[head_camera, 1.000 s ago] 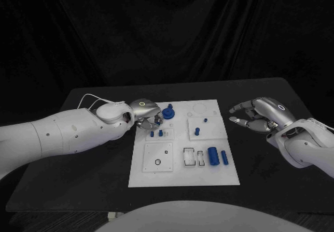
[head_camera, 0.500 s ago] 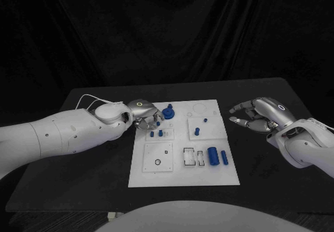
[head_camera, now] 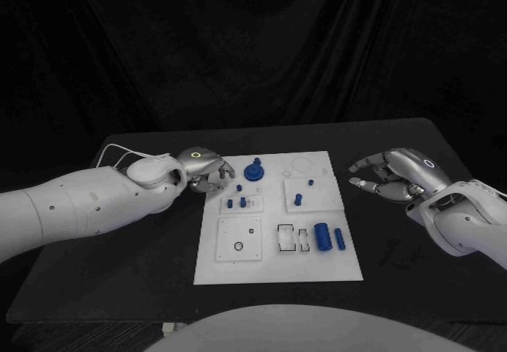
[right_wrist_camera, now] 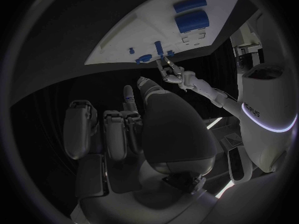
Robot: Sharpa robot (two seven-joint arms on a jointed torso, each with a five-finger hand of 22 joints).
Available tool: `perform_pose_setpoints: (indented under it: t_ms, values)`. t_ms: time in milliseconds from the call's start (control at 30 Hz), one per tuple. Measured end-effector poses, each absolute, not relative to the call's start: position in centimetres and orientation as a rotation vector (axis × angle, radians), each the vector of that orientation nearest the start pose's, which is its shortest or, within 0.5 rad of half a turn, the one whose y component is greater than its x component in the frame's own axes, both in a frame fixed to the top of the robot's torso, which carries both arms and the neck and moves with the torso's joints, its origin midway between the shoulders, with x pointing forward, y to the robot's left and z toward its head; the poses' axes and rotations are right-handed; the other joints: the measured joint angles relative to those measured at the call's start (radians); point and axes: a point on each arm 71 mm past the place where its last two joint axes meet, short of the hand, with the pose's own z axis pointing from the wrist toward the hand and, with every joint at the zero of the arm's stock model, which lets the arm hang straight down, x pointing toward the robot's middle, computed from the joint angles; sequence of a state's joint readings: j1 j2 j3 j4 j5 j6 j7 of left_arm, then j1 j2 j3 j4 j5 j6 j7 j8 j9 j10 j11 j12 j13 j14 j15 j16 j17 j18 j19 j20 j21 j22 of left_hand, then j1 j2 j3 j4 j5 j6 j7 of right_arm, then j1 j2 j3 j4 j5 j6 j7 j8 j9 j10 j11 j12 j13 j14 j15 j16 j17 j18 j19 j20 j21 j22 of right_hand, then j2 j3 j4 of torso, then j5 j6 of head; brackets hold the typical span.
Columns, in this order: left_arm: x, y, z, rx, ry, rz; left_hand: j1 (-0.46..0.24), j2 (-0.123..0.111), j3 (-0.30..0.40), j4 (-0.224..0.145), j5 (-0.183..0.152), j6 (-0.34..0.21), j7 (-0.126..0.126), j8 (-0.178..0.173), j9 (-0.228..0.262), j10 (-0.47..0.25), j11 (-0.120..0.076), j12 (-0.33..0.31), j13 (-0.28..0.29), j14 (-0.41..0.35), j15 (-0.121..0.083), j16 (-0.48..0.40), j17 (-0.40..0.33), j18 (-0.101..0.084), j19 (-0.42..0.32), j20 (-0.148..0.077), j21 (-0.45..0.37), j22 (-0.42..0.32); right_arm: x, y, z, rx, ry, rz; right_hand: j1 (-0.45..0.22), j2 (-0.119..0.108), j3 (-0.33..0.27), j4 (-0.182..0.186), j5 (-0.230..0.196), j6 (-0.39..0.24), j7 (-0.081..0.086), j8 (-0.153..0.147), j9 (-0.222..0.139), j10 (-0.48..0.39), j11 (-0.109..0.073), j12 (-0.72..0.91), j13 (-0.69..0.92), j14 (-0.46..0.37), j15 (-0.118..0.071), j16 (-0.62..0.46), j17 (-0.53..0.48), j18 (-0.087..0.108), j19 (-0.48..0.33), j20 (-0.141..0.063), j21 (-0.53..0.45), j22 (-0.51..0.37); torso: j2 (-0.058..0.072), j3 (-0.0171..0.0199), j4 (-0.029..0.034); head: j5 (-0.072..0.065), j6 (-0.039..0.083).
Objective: Assemble the parts on the task board
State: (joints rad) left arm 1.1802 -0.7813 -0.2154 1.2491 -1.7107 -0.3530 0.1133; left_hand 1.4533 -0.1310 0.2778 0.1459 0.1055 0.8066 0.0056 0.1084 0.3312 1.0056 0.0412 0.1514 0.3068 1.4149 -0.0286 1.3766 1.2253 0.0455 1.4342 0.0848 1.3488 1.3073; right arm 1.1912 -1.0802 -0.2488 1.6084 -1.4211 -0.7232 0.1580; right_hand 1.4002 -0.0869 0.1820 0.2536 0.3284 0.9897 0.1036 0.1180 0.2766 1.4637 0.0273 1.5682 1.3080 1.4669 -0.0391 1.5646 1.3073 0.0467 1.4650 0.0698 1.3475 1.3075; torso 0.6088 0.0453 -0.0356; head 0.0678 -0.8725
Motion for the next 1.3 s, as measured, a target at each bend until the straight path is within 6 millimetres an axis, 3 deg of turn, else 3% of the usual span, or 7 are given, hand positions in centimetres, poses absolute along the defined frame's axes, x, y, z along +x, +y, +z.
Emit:
perform_pose_setpoints:
  t_ms: [200,433,533,767,967,1133,1300]
  values:
    - [48.9,27.5,-25.1,0.511,1.639,-0.443,-0.004,-0.006,-0.014,0.021,-0.013,0.027,0.002,0.024,-0.001,-0.034,0.000,0.038,0.028,-0.007,0.000,-0.006,-0.014,0.000,-0.005,-0.002,-0.011,0.000,43.1,-28.6,-18.9,-0.171,1.370,0.677,0.000,0.000,0.006,0.000,0.013,0.004,0.004,-0.008,-0.009,0.000,0.000,-0.015,0.000,0.000,0.000,-0.011,0.000,0.000,0.000,0.000,-0.019,0.000,-0.004,-0.0090,0.0001,-0.008,0.000]
    - [48.8,29.2,-22.7,0.346,1.546,-0.576,-0.061,-0.009,-0.084,0.138,0.023,0.011,0.037,0.099,0.014,-0.278,0.032,0.309,0.275,-0.047,0.019,-0.010,-0.027,0.001,-0.046,0.018,-0.071,0.000,45.0,-27.7,-14.2,-0.193,1.305,0.662,0.016,-0.027,0.033,0.011,0.021,-0.021,-0.002,-0.027,-0.020,-0.145,-0.024,-0.401,-0.073,-0.002,-0.016,-0.094,0.000,0.027,-0.053,-0.020,-0.167,0.000,-0.008,-0.0308,0.0108,-0.016,0.000]
    - [48.7,29.3,-21.9,0.253,1.518,-0.684,-0.111,0.017,-0.134,0.143,0.078,-0.020,0.044,0.117,0.016,-0.388,0.050,0.390,0.343,-0.114,0.038,-0.039,-0.085,0.025,-0.108,0.032,-0.147,0.000,45.6,-27.0,-13.2,-0.201,1.330,0.649,0.028,-0.059,0.074,0.015,0.158,-0.077,-0.005,-0.046,-0.031,-0.317,-0.027,-0.696,-0.285,-0.002,-0.016,-0.136,0.000,0.039,-0.083,-0.023,-0.252,0.000,-0.011,-0.0436,0.0198,-0.023,0.000]
    - [48.5,28.5,-20.6,-0.036,1.485,-1.001,-0.148,0.122,-0.324,0.142,0.147,-0.102,0.073,0.160,0.009,-0.675,0.096,0.557,0.436,-0.703,0.127,-0.407,-0.501,0.110,-0.640,0.098,-0.799,-0.035,46.7,-25.0,-12.8,-0.271,1.463,0.590,0.022,-0.104,0.157,0.004,0.239,-0.189,-0.026,-0.038,-0.040,-0.566,0.013,-1.075,-0.574,-0.011,-0.003,-0.227,-0.098,0.070,-0.161,-0.006,-0.442,0.000,-0.015,-0.0746,0.0437,-0.045,0.000]
    - [48.1,26.9,-20.5,-0.299,1.504,-1.289,-0.191,0.224,-0.450,0.137,0.065,-0.167,0.085,0.185,-0.013,-0.823,0.088,0.533,0.283,-0.992,0.171,-0.764,-0.725,0.100,-0.887,0.120,-1.085,-0.174,47.3,-23.1,-13.6,-0.384,1.567,0.525,0.015,-0.111,0.155,-0.032,0.054,-0.165,-0.071,-0.016,-0.021,-0.613,0.031,-1.216,-0.733,-0.020,0.006,-0.243,-0.120,0.071,-0.173,0.002,-0.498,0.000,-0.014,-0.0976,0.0667,-0.069,0.000]
    - [47.7,25.2,-20.4,-0.478,1.513,-1.500,-0.229,0.262,-0.530,0.146,0.014,-0.353,0.074,0.009,-0.167,-0.971,0.019,0.158,-0.152,-1.304,0.139,-1.251,-1.080,0.100,-1.188,0.124,-1.284,-0.438,47.5,-22.9,-14.8,-0.450,1.648,0.459,0.002,-0.097,0.107,-0.055,-0.098,-0.149,-0.119,-0.028,-0.036,-0.655,0.031,-1.291,-0.836,-0.026,0.004,-0.247,-0.127,0.071,-0.171,0.004,-0.520,0.000,-0.006,-0.1153,0.0874,-0.093,0.000]
    - [47.4,24.4,-20.5,-0.587,1.512,-1.623,-0.229,0.261,-0.531,0.145,0.004,-0.434,0.018,-0.063,-0.245,-1.005,-0.049,0.008,-0.275,-1.410,0.120,-1.373,-1.220,0.117,-1.372,0.113,-1.307,-0.831,47.3,-23.0,-16.5,-0.487,1.726,0.415,0.004,-0.085,0.079,-0.078,-0.112,-0.129,-0.100,-0.036,-0.057,-0.654,0.036,-1.316,-0.900,-0.027,0.005,-0.252,-0.128,0.071,-0.165,0.010,-0.525,0.000,0.002,-0.1292,0.1071,-0.121,0.000]
